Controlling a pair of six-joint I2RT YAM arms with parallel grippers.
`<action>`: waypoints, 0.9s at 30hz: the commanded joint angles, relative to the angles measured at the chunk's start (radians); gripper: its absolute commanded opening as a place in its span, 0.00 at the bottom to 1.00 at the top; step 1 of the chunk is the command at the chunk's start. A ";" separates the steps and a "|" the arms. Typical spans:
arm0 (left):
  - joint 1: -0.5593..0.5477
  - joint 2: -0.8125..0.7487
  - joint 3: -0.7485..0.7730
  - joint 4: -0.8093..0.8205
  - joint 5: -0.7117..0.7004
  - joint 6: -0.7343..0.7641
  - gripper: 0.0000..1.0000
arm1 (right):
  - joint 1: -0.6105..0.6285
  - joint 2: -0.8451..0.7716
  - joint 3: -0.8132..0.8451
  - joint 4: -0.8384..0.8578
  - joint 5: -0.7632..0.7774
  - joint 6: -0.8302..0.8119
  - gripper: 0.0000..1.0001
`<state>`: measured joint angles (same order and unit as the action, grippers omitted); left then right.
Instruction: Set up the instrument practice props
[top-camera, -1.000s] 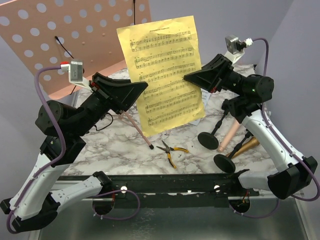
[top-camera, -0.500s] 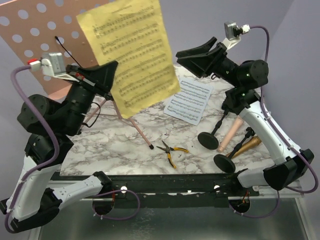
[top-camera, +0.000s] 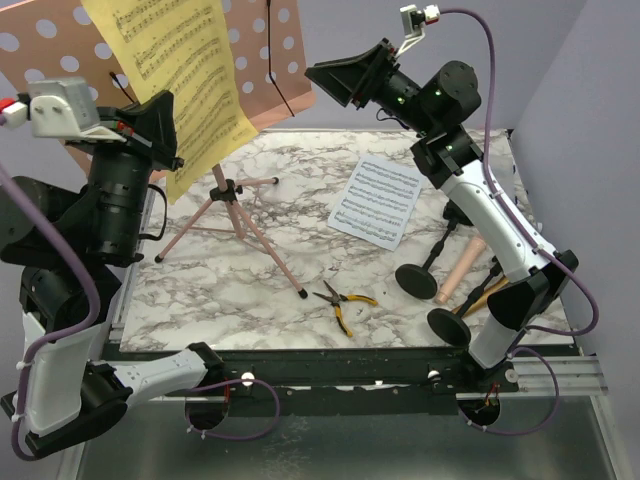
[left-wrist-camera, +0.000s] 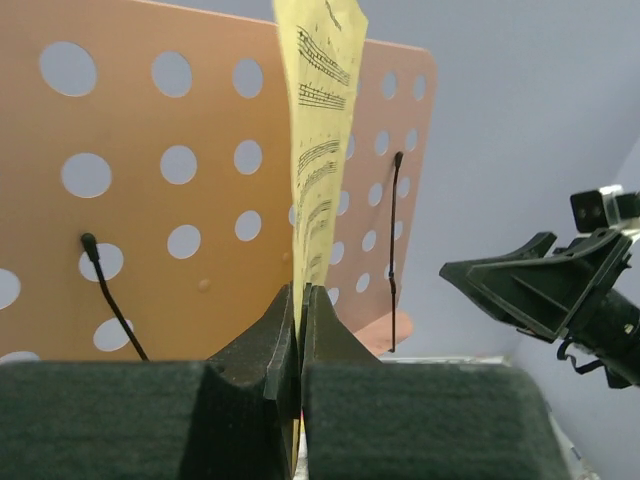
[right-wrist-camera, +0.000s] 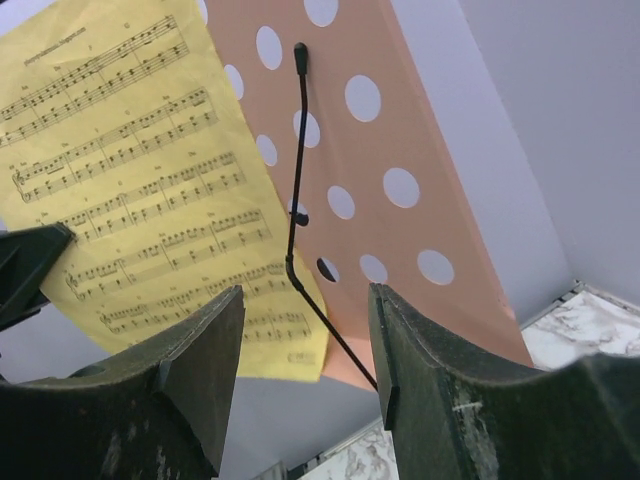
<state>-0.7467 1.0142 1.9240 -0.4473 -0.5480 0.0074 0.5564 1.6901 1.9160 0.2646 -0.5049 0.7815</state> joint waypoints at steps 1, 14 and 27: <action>-0.002 0.057 0.031 -0.036 -0.037 0.094 0.00 | 0.043 0.076 0.147 -0.102 0.064 -0.059 0.58; -0.001 0.087 0.023 0.086 -0.104 0.152 0.00 | 0.089 0.214 0.343 -0.146 0.097 -0.120 0.38; -0.001 0.113 0.042 0.156 -0.119 0.250 0.00 | 0.123 0.300 0.460 -0.119 0.083 -0.138 0.35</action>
<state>-0.7467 1.1191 1.9572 -0.3428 -0.6342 0.1951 0.6640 1.9610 2.3222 0.1314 -0.4229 0.6682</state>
